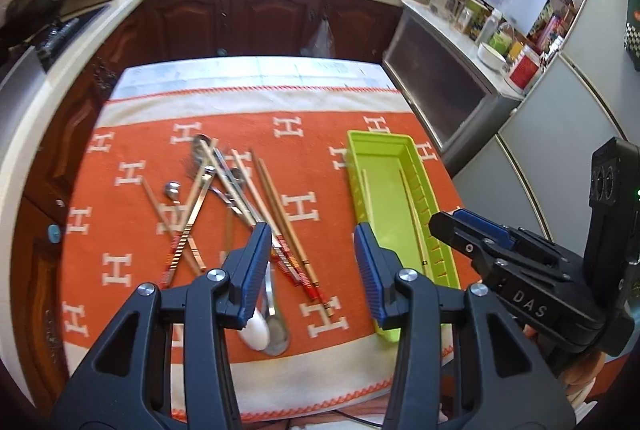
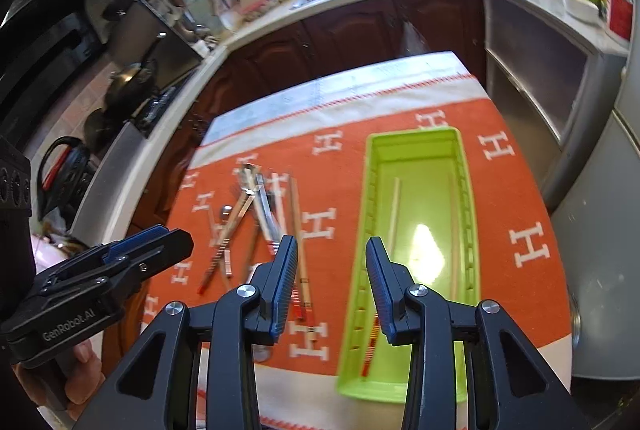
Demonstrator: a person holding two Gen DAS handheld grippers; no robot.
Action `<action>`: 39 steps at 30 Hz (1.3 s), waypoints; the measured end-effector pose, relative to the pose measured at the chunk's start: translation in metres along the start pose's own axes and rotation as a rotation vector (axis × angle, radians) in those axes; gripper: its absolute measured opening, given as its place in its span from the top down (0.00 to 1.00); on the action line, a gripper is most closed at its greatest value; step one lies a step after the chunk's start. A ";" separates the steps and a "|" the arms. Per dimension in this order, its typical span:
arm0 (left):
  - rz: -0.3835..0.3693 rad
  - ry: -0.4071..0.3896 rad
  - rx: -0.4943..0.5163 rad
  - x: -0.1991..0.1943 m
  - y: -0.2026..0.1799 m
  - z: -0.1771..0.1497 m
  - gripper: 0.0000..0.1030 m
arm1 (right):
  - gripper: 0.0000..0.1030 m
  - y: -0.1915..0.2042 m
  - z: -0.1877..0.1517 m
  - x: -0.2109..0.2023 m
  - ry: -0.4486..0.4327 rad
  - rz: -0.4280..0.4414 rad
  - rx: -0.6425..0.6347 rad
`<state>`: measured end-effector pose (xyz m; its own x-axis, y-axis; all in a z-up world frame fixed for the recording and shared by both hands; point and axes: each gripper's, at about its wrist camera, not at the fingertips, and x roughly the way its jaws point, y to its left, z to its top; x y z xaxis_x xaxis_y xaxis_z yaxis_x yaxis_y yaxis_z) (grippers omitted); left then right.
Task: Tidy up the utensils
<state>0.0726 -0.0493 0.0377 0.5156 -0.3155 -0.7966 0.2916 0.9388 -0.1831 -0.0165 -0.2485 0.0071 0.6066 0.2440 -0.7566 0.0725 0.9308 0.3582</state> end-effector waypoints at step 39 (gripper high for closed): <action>0.066 0.126 -0.118 0.106 0.189 -0.023 0.64 | 0.70 0.113 0.007 0.153 0.233 0.060 -0.174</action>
<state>0.1636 0.0978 -0.0949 0.4231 -0.2397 -0.8738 0.1602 0.9690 -0.1882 0.0899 -0.1075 -0.0647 0.4058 0.3368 -0.8496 -0.1067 0.9407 0.3219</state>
